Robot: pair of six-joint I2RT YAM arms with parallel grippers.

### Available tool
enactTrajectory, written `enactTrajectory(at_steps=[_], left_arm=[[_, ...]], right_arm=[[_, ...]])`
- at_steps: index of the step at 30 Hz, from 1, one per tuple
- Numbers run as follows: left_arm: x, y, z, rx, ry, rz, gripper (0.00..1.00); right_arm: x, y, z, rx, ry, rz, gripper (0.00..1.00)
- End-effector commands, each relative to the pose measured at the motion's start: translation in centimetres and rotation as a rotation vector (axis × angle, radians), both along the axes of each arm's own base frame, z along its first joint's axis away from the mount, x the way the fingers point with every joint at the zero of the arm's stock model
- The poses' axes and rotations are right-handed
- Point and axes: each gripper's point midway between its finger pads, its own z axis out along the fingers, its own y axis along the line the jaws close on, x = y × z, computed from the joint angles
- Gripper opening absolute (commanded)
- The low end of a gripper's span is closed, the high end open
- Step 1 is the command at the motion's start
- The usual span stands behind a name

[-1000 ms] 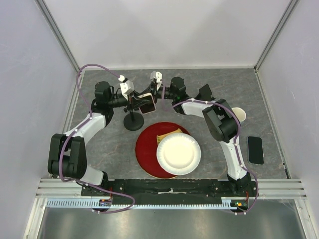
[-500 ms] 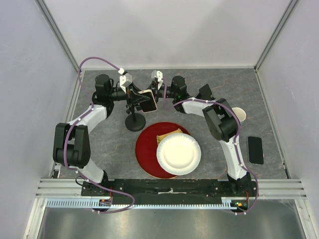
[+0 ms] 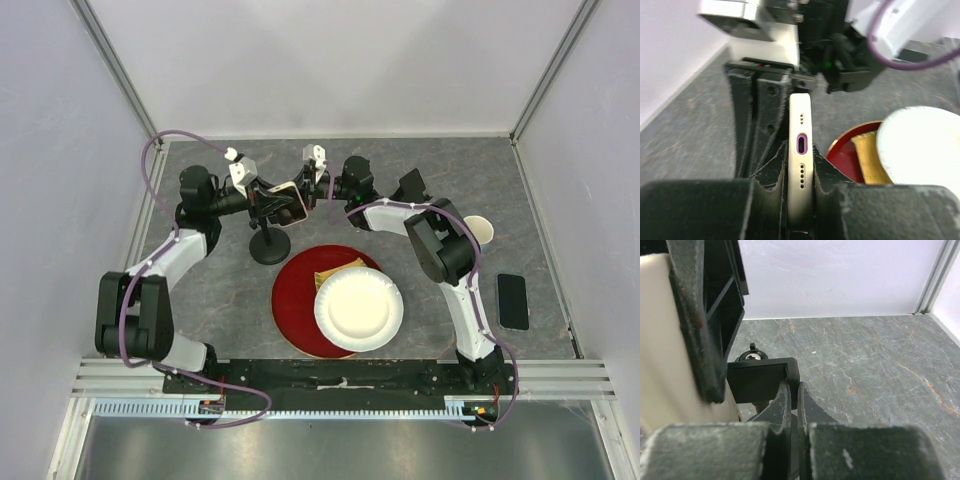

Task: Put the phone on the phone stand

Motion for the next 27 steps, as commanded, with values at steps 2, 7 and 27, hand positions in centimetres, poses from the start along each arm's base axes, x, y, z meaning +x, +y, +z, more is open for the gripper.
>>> enactTrajectory(at_steps=[2, 7, 27], left_arm=[[1.8, 2.5, 3.1, 0.01, -0.164, 0.337, 0.02], [3.5, 3.5, 0.9, 0.146, -0.073, 0.711, 0.02], [2.5, 13.7, -3.0, 0.14, 0.233, 1.589, 0.02]], right_arm=[[1.4, -0.4, 0.2, 0.054, -0.005, -0.191, 0.0], [1.6, 0.5, 1.4, 0.123, -0.044, -0.419, 0.0], [-1.2, -0.6, 4.2, 0.229, -0.085, -0.701, 0.0]])
